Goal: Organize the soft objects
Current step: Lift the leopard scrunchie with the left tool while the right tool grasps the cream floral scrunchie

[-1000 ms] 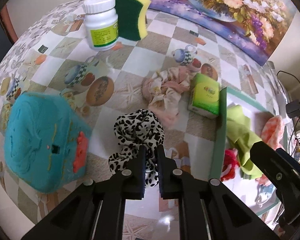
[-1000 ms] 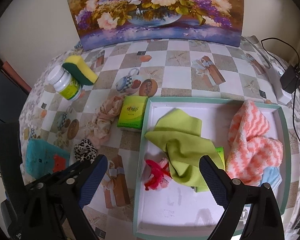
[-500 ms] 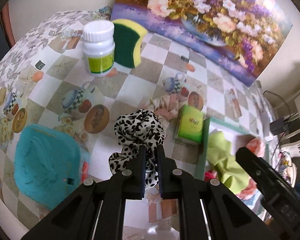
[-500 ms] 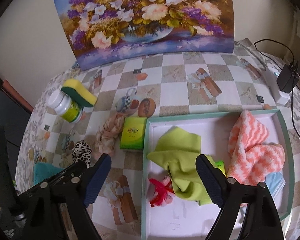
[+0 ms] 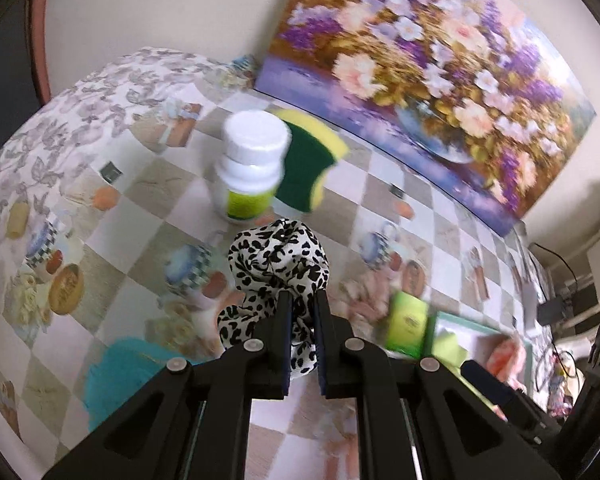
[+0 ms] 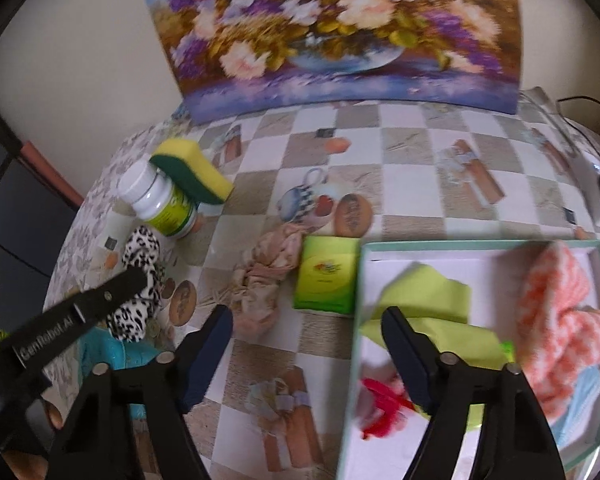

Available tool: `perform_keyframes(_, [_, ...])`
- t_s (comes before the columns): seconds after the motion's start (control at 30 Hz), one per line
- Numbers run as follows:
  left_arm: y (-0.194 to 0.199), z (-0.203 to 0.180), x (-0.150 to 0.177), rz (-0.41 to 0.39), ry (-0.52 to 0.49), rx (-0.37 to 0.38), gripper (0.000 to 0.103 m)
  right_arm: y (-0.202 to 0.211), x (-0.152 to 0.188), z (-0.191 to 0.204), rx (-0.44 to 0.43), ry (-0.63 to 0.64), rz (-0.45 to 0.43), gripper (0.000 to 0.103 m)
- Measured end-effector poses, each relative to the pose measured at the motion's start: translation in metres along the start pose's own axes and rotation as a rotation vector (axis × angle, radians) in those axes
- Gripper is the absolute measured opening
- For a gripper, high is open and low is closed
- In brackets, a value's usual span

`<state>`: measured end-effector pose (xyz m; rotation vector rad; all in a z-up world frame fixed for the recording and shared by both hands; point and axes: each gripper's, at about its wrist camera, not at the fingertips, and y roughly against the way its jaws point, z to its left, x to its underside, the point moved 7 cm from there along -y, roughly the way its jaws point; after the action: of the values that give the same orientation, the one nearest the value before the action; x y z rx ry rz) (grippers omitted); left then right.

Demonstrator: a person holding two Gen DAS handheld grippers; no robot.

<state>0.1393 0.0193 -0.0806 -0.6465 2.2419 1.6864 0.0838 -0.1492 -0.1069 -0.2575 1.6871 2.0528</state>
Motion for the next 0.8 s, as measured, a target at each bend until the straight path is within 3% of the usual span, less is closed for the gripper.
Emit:
perform_keyframes(0.1, [0.000,0.010,-0.007,-0.019,0.019,0.008,0.010,-0.016,0.002,0.012,-0.020,0.015,0.027,0.072])
perform_keyframes(0.23, [-0.003,0.021,-0.013,-0.027,0.038,0.006,0.010,-0.036,0.003,0.025,-0.015,0.044,0.056,0.058])
perform_keyframes(0.7, [-0.005,0.040,-0.018,-0.024,0.085,0.019,0.010,-0.076,0.007,0.051,-0.031,0.086,0.117,0.045])
perform_keyframes(0.8, [-0.006,0.041,-0.018,-0.020,0.083,0.018,0.010,-0.084,0.009,0.052,-0.022,0.087,0.123,0.038])
